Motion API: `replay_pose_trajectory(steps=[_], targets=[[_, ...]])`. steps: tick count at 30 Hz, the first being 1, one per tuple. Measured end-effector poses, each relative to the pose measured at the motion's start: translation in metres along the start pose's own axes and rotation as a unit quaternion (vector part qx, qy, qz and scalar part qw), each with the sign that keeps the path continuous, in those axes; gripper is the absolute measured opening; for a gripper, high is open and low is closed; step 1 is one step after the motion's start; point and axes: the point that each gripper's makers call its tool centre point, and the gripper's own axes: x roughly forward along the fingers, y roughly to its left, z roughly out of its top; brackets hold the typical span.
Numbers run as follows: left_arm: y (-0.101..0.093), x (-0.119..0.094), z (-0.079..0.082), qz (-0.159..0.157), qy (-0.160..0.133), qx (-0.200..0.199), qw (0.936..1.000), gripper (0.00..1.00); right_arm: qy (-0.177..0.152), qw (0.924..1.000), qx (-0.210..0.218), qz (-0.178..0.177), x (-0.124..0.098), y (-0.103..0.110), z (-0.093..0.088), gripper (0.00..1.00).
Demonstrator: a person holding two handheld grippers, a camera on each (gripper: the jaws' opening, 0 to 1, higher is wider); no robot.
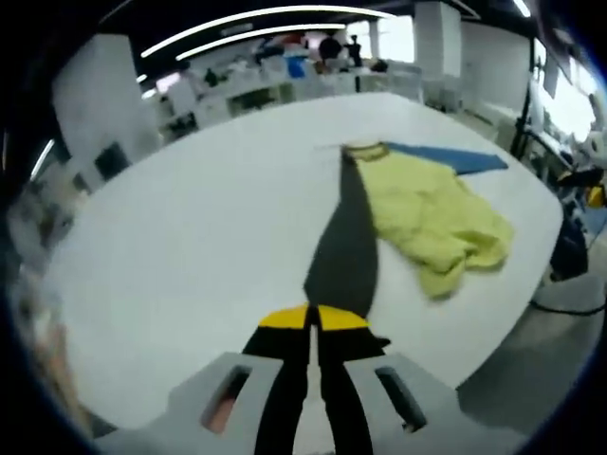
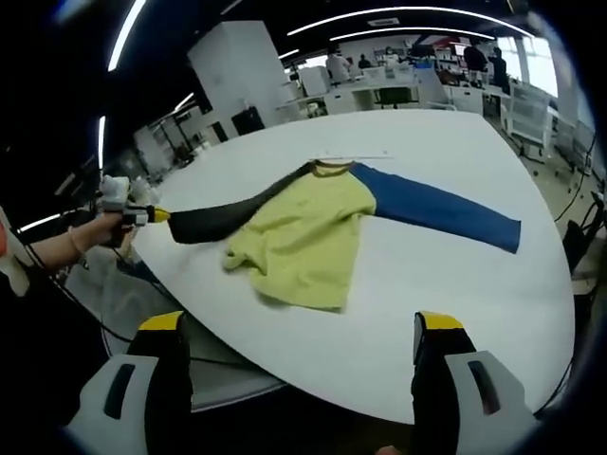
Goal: Fold the garment on the visible template until the final outline fits inside the template.
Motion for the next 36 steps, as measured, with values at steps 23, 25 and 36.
replay_pose_trajectory(steps=[23, 25, 36], targets=[[0.129, 0.045, -0.062, 0.055, 0.062, -0.134, 0.9875, 0.0, 0.027, 0.9993, 0.006, -0.024, 0.022, 0.024, 0.006, 0.98], [0.135, 0.048, -0.064, 0.059, 0.068, -0.143, 0.9856, 0.0, 0.029, 0.9992, 0.008, -0.027, 0.025, 0.026, 0.006, 0.98], [0.154, 0.072, -0.072, 0.078, 0.096, -0.193, 0.9734, 0.0, 0.036, 0.9983, 0.02, -0.04, 0.034, 0.029, 0.007, 0.98]])
